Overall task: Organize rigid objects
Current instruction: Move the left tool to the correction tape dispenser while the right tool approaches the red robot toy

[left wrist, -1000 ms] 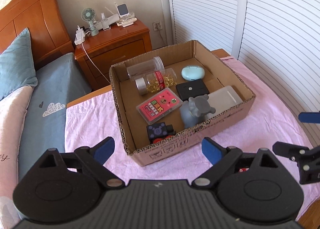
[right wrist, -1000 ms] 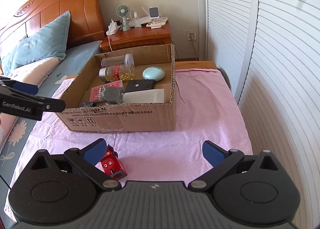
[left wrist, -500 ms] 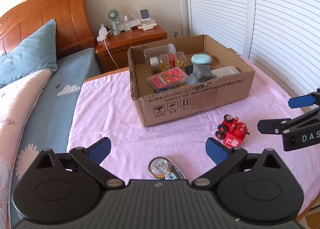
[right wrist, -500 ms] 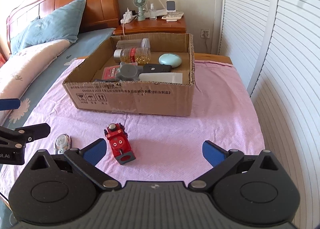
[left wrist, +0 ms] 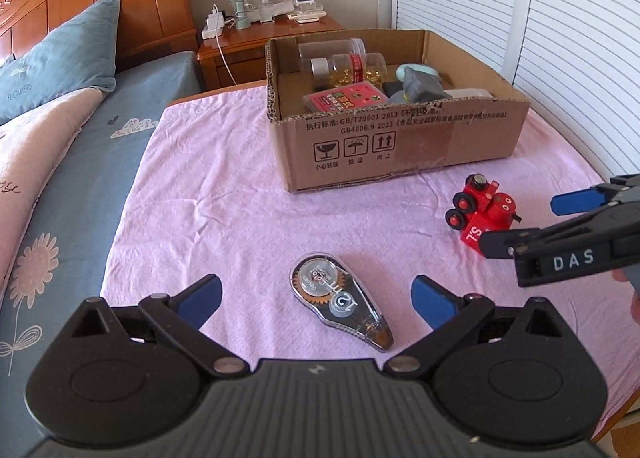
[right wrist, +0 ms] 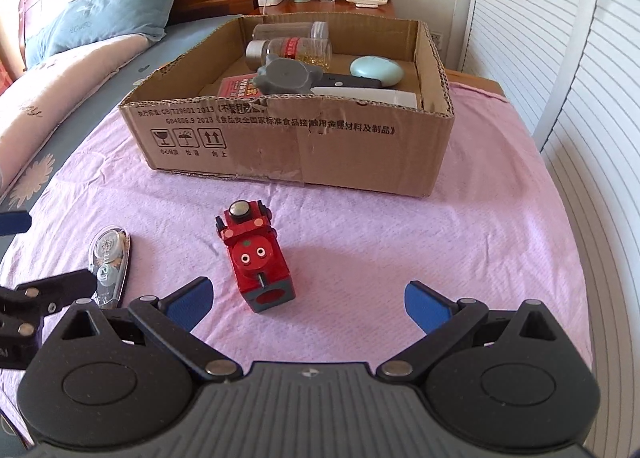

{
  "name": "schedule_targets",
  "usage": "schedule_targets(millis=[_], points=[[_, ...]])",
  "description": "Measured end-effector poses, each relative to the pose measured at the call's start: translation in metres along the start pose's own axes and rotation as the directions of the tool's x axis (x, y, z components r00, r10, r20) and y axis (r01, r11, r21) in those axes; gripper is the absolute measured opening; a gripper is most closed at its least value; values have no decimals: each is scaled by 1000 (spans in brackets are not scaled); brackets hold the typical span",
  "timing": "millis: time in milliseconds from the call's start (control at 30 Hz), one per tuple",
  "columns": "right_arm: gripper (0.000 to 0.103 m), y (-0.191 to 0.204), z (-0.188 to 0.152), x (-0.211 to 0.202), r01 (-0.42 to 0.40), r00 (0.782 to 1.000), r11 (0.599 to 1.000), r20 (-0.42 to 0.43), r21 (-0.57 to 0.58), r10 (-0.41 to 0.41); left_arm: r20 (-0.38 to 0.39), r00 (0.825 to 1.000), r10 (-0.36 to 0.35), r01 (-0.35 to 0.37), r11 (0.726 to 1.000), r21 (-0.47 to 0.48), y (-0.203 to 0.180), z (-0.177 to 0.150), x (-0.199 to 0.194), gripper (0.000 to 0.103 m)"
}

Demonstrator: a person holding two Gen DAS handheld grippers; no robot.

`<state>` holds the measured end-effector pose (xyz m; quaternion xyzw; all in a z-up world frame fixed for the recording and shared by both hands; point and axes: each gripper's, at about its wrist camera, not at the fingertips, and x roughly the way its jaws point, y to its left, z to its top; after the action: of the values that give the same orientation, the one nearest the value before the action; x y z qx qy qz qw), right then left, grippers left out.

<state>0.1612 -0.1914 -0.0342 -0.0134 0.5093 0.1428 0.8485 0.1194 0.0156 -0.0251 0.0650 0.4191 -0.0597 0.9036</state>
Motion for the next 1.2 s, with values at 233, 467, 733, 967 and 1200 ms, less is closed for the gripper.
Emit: schedule_targets(millis=[233, 467, 733, 967, 1200], points=[[103, -18, 6, 8, 6, 1000, 995, 4, 95, -6, -12, 1000, -22, 22, 1000, 6, 1, -2, 4, 101], [103, -32, 10, 11, 37, 999, 988, 9, 148, -39, -22, 998, -51, 51, 999, 5, 2, -3, 7, 101], [103, -17, -2, 19, 37, 999, 997, -15, 71, -36, -61, 996, -61, 61, 998, 9, 4, -8, 20, 101], [103, -3, -3, 27, 97, 995, 995, -3, -22, -97, -88, 993, -80, 84, 995, 44, 4, -12, 28, 101], [103, -4, -5, 26, 91, 996, 995, 11, -30, -91, -125, 989, -80, 89, 993, 72, 7, -17, 32, 101]])
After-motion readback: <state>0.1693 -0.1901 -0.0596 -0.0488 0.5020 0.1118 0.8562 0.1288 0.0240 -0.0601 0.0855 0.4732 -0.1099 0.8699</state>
